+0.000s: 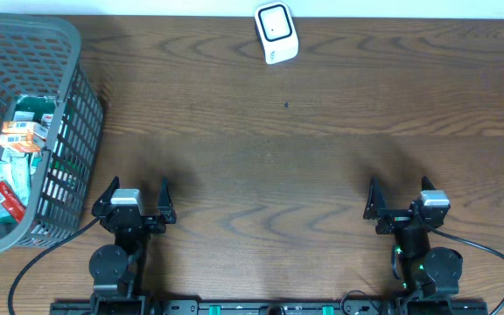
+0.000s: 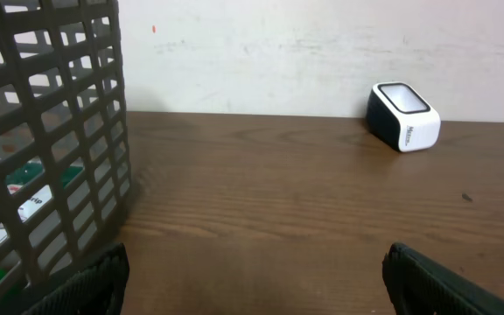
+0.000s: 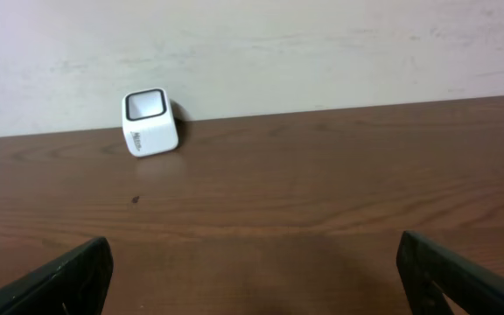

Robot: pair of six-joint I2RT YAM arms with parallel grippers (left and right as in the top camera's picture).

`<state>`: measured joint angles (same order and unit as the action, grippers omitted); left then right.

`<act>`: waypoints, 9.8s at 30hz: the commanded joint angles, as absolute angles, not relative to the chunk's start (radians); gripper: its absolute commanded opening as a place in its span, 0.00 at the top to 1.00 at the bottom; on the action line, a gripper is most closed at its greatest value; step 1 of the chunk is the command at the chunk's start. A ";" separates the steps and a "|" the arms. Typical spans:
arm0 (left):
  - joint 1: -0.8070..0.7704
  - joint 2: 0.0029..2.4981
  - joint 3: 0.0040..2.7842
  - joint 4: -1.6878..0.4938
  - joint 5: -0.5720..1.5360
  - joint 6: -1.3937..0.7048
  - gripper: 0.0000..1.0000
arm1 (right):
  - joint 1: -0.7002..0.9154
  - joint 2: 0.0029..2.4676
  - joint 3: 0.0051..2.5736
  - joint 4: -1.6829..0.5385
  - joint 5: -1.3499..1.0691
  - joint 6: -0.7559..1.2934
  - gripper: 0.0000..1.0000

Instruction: Scan the item barcode

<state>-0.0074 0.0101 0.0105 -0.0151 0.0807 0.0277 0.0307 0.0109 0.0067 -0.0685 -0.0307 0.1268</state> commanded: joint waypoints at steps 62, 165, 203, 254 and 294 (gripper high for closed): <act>-0.005 0.007 0.004 -0.060 0.122 0.043 0.07 | 0.039 0.013 0.005 -0.072 -0.035 0.142 0.01; -0.006 0.253 0.457 -0.425 0.380 -0.137 0.06 | 0.039 0.013 0.005 -0.072 -0.035 0.142 0.01; 0.480 1.591 2.014 -1.072 -0.070 -0.443 0.19 | 0.039 0.014 0.005 -0.072 -0.035 0.141 0.01; 0.657 2.184 1.964 -1.084 -0.072 -0.555 0.54 | 0.039 0.014 0.005 -0.072 -0.035 0.141 0.01; 0.658 2.043 1.863 -0.939 -0.061 -0.516 0.73 | 0.039 0.014 0.005 -0.072 -0.035 0.141 0.01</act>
<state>0.6544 2.1563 1.8309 -0.9379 -0.0551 -0.5423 0.0307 0.0174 0.0067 -0.0689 -0.0307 0.1268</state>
